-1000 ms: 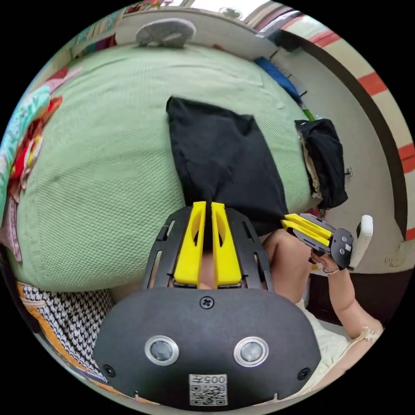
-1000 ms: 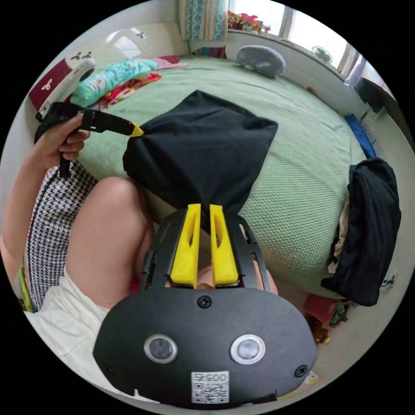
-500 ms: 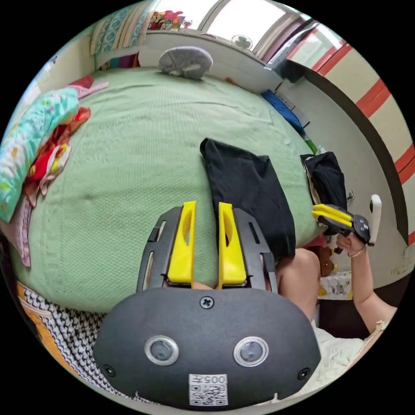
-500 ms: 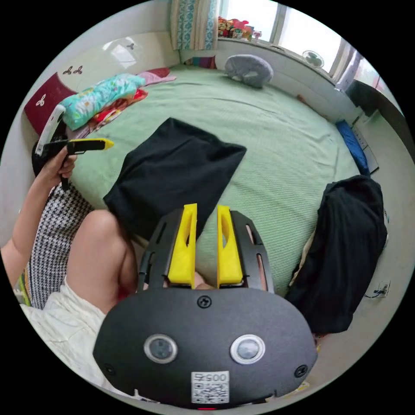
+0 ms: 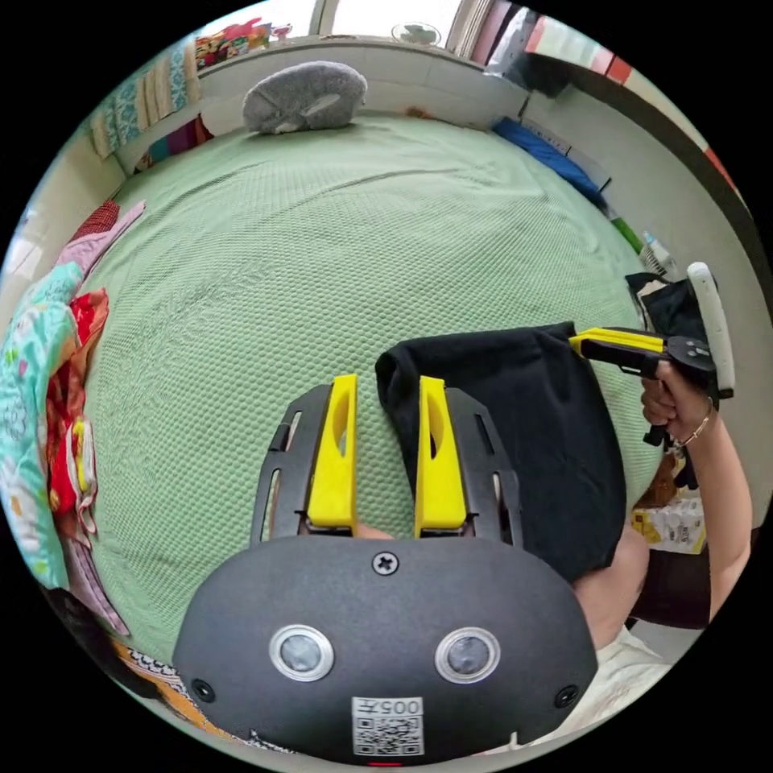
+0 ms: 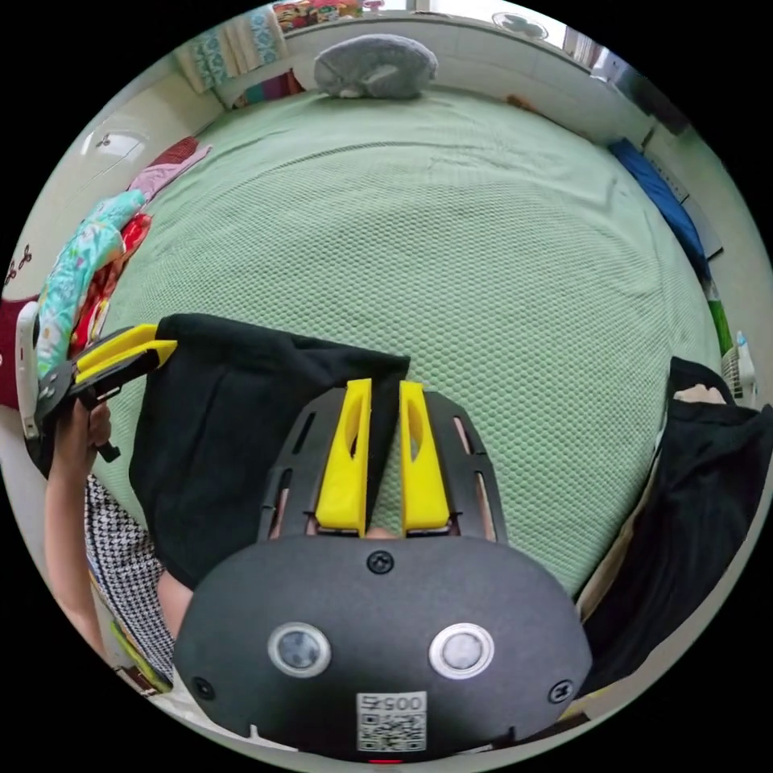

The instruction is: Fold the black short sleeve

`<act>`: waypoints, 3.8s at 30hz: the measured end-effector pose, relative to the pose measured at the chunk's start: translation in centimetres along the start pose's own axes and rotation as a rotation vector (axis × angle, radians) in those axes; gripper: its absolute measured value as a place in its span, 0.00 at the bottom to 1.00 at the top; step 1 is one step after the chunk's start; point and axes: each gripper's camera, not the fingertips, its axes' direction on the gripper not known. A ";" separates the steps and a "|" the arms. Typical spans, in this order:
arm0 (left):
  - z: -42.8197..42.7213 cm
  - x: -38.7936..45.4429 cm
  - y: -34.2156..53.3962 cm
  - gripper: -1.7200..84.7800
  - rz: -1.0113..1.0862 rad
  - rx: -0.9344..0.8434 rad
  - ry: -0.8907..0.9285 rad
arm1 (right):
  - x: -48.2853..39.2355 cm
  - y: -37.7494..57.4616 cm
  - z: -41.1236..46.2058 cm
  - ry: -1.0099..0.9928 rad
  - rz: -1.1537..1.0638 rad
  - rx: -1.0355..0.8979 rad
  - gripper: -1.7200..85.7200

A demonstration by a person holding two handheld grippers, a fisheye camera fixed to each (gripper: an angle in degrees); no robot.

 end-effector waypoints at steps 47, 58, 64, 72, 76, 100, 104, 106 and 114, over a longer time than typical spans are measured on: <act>-1.4 8.7 16.5 0.10 -0.010 -0.013 0.123 | -2.6 2.2 3.4 -0.004 -0.157 0.259 0.03; -7.8 5.7 19.6 0.08 -0.044 0.060 0.102 | -9.5 5.8 -5.1 -0.012 -0.291 0.434 0.01; -13.3 -0.2 21.7 0.08 -0.107 0.114 0.026 | -16.6 5.0 -8.2 -0.043 -0.384 0.517 0.01; -18.4 -12.2 19.8 0.10 -0.266 0.162 -0.153 | -26.3 -2.1 -8.4 -0.098 -0.273 0.466 0.04; -15.2 -19.8 20.4 0.12 -0.487 0.017 -0.198 | -29.9 -1.1 -5.0 -0.222 -0.383 0.280 0.10; -12.0 -15.4 25.4 0.11 -0.426 0.081 -0.152 | -35.3 14.3 4.8 -0.100 -0.560 0.053 0.01; -12.9 -13.4 26.4 0.11 -0.450 0.130 -0.180 | -35.4 16.1 4.9 -0.061 -0.592 0.083 0.02; -13.7 -12.0 26.8 0.10 -0.446 0.146 -0.211 | -35.0 16.9 4.6 -0.073 -0.640 0.026 0.02; -22.1 -1.5 30.4 0.04 -0.380 0.345 -0.136 | -20.5 26.2 -2.6 -0.410 -0.385 0.155 0.02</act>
